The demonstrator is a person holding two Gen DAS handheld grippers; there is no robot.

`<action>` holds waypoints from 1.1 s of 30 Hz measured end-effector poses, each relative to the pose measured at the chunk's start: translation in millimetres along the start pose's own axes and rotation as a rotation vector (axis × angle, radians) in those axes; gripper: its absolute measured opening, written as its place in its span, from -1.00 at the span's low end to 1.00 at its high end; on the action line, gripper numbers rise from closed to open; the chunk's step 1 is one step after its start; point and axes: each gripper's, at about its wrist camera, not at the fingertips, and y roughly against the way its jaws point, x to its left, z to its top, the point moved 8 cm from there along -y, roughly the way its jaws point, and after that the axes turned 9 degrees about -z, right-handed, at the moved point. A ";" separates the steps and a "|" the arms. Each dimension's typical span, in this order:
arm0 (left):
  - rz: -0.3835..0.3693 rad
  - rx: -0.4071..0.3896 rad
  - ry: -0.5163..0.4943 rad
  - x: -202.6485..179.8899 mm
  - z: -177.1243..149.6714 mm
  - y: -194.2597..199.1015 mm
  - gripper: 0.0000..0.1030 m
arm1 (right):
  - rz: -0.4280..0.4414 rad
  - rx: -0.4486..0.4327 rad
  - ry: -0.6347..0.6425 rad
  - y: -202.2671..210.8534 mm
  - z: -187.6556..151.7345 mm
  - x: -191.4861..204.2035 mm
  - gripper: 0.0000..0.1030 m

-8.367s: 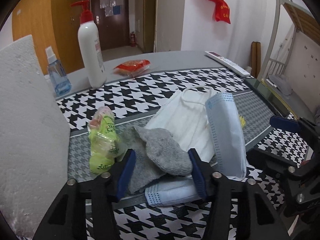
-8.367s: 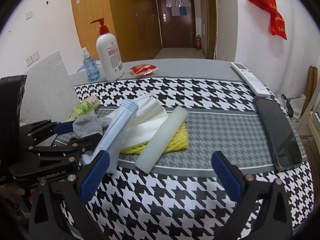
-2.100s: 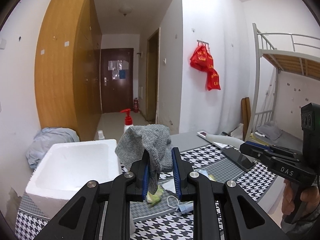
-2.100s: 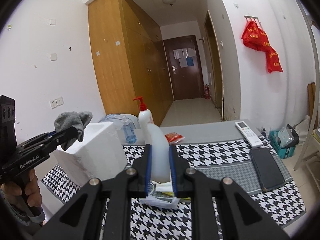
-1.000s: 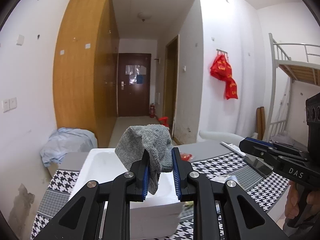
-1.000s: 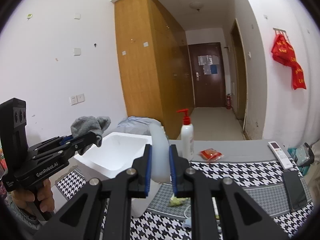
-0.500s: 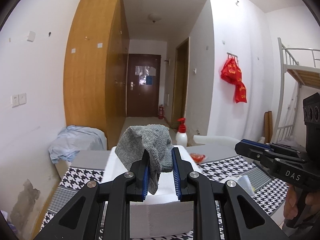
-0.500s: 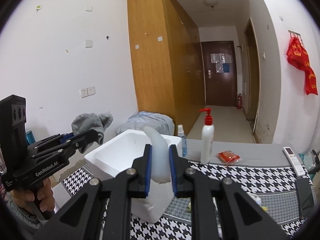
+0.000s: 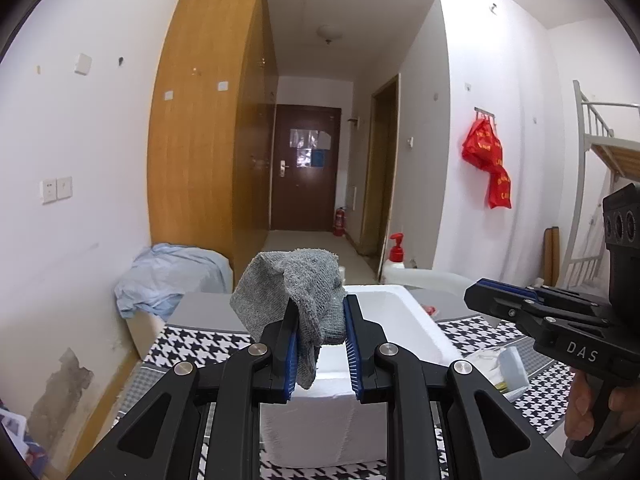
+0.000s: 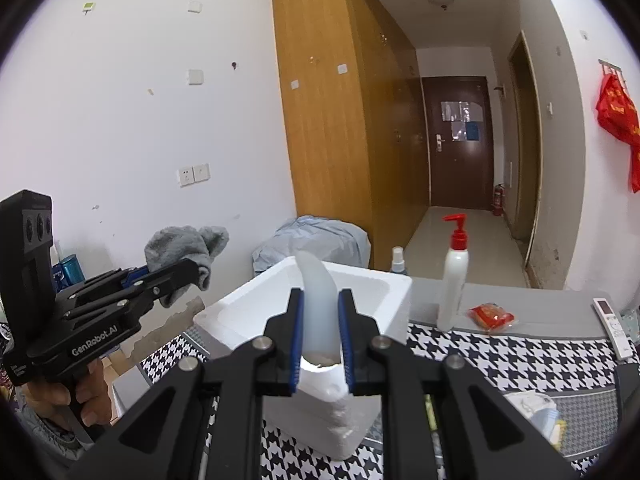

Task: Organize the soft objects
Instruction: 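Lower the white foam tube into the foam box with the right gripper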

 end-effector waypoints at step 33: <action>0.024 0.011 0.038 28.6 -4.1 -8.0 -0.58 | 0.037 0.144 0.016 -64.8 -13.6 30.0 0.68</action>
